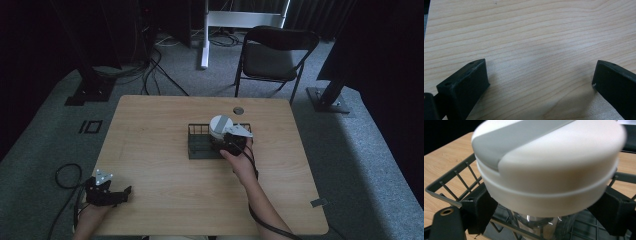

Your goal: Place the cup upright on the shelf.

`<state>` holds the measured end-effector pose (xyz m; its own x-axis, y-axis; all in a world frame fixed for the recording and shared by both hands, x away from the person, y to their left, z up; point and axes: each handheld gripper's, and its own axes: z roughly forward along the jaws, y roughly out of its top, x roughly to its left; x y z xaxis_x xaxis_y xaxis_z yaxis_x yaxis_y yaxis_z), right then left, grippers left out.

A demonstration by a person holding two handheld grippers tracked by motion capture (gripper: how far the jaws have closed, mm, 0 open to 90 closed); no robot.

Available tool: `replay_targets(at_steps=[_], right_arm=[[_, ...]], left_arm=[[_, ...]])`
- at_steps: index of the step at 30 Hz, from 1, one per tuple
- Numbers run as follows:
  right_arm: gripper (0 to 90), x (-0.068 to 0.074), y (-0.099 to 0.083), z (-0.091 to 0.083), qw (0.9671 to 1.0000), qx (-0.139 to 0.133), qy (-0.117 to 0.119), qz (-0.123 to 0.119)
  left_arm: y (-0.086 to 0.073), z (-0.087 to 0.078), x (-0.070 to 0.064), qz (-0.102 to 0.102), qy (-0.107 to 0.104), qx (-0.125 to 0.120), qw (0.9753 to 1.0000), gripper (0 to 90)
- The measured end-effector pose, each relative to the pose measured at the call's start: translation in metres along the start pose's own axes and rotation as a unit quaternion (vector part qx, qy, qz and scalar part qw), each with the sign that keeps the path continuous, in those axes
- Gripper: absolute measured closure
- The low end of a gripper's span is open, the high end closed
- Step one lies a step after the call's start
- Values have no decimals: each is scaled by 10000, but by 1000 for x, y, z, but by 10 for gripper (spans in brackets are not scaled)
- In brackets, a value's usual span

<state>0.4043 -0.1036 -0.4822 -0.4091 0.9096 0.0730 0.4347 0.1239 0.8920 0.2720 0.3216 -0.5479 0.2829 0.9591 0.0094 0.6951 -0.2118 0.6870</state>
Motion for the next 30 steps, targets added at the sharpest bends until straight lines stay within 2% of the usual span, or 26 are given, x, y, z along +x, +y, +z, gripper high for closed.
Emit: replay_targets(at_steps=[6,13,22,30], right_arm=[[131,-3,-2,-5,10000,-43,37,-1],[131,-4,-5,-11,9997,-130,127,-176],[131,-7,-7,-22,9995,-244,143,-170],[131,-7,-8,-39,9987,-375,238,-233]], left_arm=[[0,0,0,2,0,3,10000,5],[0,0,0,2,0,4,10000,5],[0,0,0,2,0,3,10000,6],[0,0,0,3,0,3,10000,5]])
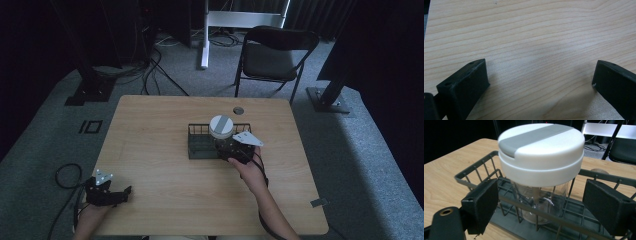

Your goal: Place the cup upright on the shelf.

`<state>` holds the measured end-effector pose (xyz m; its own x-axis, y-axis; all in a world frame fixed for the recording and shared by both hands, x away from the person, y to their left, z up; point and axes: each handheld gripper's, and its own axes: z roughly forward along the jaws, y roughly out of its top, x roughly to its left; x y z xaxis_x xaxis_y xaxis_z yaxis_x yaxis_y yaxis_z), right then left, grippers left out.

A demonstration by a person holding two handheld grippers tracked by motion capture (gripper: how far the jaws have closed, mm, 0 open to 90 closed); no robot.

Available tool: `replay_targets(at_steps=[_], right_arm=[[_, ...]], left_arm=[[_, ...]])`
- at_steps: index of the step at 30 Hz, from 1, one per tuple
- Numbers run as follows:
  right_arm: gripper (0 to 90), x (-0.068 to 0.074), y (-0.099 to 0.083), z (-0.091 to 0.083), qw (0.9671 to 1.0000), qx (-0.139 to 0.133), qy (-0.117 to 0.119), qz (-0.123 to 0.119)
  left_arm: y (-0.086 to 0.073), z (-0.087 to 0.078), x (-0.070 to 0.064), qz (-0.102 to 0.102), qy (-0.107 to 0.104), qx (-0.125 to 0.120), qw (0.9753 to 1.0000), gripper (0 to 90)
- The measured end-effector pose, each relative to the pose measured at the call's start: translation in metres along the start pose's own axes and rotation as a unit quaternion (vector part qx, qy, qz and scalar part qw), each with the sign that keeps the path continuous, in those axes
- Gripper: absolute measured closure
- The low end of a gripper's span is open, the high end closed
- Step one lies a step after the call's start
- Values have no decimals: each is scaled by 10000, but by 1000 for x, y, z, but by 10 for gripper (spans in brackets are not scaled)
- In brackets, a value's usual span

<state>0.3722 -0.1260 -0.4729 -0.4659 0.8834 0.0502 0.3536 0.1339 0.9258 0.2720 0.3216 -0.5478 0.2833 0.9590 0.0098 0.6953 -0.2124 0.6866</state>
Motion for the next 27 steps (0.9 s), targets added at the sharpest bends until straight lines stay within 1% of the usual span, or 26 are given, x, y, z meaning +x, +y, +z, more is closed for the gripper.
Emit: replay_targets(at_steps=[9,11,12,19,27], right_arm=[[131,0,-2,-20,9999,-101,77,-78],[131,0,-2,-21,9999,-104,79,-79],[131,-2,-5,-25,9999,-105,70,-72],[131,-8,-16,-34,10000,-47,47,-70],[131,-17,-29,-44,9999,32,-30,-94]], left_arm=[[0,0,0,0,0,1,10000,6],[0,0,0,-1,0,1,10000,5],[0,0,0,-1,0,0,10000,5],[0,0,0,-2,0,0,10000,5],[0,0,0,-1,-1,0,10000,5]])
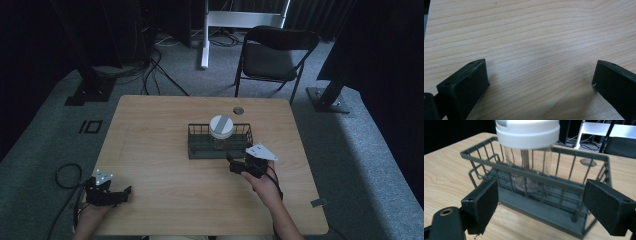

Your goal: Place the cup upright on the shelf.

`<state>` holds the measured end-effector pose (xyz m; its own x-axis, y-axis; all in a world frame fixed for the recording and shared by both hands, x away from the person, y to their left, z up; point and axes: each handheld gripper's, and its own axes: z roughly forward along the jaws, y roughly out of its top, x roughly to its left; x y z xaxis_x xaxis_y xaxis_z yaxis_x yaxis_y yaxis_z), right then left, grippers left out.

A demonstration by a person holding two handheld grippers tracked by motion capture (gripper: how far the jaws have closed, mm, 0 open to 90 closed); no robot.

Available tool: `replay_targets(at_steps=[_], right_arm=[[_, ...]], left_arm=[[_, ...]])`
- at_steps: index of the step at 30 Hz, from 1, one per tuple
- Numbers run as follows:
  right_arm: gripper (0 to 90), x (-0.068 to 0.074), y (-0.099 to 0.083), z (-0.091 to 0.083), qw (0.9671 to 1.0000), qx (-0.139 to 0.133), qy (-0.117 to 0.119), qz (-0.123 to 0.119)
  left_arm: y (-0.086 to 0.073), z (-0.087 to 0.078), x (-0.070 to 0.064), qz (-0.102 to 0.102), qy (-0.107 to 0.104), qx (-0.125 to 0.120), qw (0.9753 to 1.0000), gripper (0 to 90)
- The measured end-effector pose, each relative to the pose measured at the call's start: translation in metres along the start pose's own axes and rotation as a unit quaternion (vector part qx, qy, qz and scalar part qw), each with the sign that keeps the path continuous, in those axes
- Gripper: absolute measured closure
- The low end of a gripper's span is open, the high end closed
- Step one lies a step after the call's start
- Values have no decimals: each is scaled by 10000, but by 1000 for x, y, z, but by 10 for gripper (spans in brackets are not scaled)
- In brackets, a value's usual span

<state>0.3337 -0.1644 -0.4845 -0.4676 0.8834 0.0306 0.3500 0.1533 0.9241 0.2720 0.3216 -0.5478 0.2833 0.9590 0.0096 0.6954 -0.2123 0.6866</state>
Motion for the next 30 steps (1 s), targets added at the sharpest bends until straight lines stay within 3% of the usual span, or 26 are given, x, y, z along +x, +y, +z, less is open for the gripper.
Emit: replay_targets(at_steps=[16,30], right_arm=[[130,-18,-29,-14,9994,209,-227,-129],[128,-37,-56,-25,9979,499,-402,-38]], left_arm=[[0,0,0,0,1,1,10000,6],[0,0,0,1,0,0,10000,5]])
